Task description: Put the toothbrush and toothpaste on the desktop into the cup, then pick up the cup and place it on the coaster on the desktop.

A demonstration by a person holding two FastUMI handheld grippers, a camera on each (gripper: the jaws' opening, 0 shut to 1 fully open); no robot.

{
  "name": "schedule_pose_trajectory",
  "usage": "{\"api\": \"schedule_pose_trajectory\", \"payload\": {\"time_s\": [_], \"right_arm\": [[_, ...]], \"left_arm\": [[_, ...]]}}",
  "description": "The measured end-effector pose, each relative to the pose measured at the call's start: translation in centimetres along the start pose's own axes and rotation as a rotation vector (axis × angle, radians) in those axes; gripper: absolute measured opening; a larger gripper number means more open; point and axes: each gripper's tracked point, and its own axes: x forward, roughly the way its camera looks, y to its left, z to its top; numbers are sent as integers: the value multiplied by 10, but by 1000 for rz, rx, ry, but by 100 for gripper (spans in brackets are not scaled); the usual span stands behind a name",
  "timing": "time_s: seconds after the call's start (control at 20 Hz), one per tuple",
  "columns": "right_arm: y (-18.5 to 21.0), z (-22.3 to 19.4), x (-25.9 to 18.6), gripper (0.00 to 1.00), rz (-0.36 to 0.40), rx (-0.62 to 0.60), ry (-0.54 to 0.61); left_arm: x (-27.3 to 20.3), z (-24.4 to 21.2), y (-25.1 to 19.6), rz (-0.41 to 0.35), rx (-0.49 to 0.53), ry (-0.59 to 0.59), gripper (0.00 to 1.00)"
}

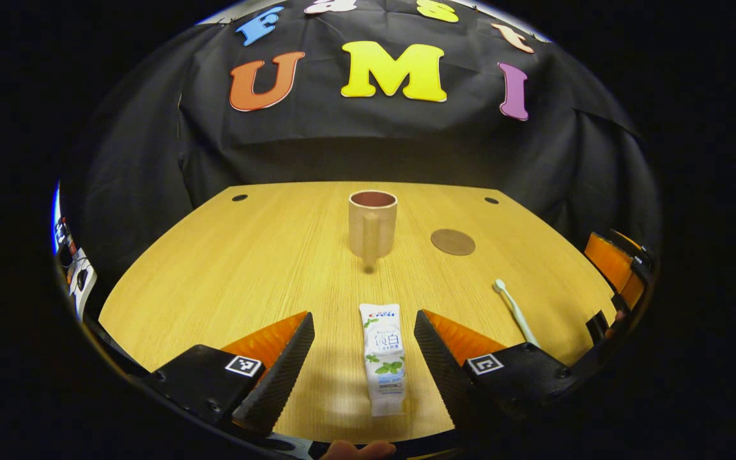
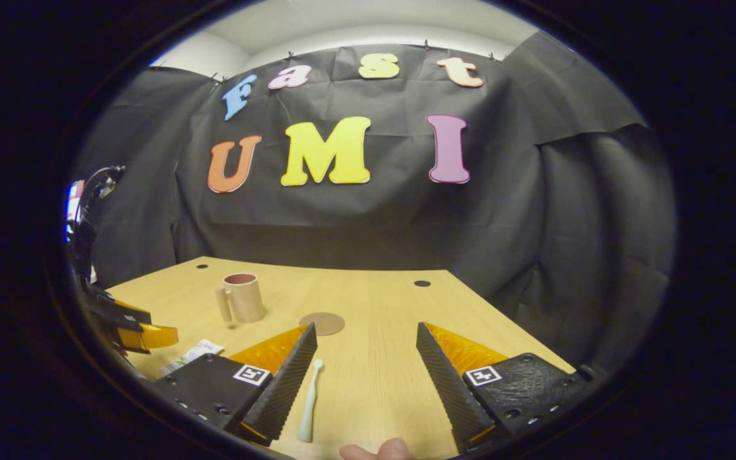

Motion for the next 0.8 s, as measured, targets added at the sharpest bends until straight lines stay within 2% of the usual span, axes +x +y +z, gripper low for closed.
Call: {"api": "schedule_pose_trajectory", "payload": {"time_s": [0.2,0.6,0.8], "right_arm": [[-3,-15,3,95,-1,1,40],[2,-27,11,95,10,-12,79],[8,-32,13,95,21,-13,91]], "left_arm": [[14,-13,-10,-26,9,59,100],[44,-40,-10,-46,-44,201,100],[50,-38,-10,-39,-20,208,100]]}}
